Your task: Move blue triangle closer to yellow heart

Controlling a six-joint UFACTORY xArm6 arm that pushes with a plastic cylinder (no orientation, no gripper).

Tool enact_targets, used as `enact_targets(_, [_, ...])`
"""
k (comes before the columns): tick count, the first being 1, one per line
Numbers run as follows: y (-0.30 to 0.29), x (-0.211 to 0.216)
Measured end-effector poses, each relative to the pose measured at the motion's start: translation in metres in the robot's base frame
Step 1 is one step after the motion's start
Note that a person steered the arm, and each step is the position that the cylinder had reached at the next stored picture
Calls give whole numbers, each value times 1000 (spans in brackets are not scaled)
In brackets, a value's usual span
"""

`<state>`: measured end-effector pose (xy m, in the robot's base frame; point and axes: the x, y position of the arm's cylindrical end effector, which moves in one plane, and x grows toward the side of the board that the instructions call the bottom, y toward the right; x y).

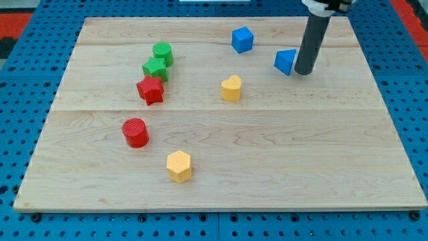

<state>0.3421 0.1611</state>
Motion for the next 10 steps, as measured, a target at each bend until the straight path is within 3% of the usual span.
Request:
enact_targets(4, [-44, -54])
enact_targets(6, [-77, -38])
enact_targets(10, [-63, 1])
